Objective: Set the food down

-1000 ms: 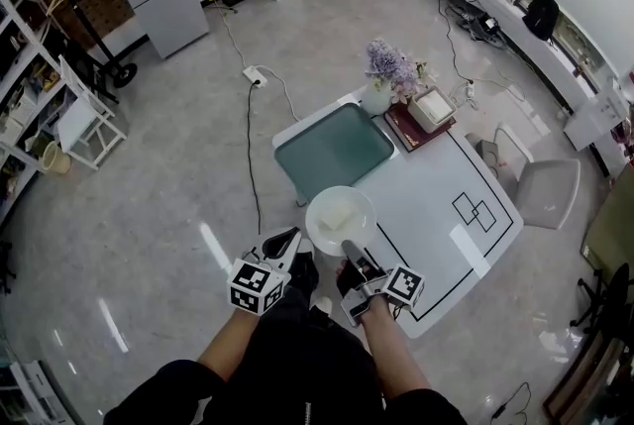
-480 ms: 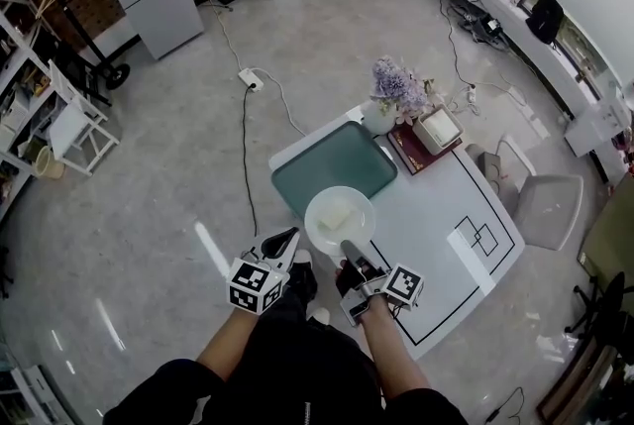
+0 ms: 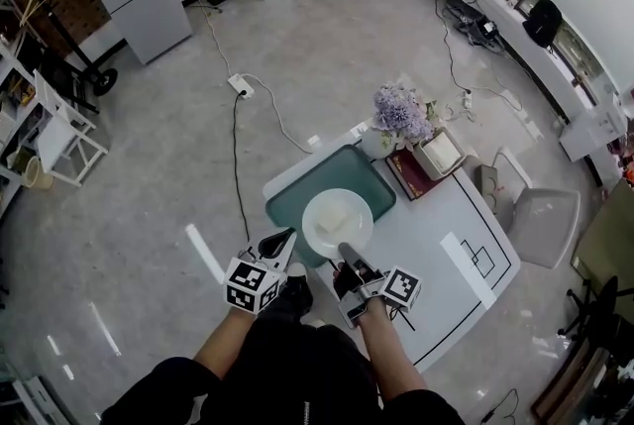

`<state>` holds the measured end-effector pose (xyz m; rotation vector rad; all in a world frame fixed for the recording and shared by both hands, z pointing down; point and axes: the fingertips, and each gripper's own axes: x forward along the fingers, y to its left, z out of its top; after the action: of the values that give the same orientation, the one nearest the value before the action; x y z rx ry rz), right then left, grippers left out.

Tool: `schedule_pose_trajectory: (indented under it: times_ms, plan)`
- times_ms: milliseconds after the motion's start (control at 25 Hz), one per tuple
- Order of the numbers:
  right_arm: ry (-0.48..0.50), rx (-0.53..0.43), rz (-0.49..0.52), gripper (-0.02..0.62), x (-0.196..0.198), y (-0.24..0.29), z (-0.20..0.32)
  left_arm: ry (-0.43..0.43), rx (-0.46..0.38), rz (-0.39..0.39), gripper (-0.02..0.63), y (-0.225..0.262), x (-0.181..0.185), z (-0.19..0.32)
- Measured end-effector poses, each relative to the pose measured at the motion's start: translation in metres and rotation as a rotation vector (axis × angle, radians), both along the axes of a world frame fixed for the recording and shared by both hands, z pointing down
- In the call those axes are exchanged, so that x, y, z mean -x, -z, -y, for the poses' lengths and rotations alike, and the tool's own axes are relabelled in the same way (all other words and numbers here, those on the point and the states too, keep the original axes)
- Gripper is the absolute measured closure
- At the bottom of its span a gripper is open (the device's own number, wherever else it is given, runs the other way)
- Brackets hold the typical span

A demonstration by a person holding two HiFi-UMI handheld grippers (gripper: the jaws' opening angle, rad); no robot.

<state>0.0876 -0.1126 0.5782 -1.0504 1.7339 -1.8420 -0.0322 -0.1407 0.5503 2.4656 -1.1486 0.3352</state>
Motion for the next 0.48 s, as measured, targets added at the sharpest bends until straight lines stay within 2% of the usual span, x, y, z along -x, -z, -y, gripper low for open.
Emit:
schedule_pose_trajectory:
  times_ms: [480]
  plan:
    - [-0.057,0.031,0.004,0.572,0.0,-0.005,0.056,-0.04,0.023,0.007,0.6,-0.005,0.006,0.07]
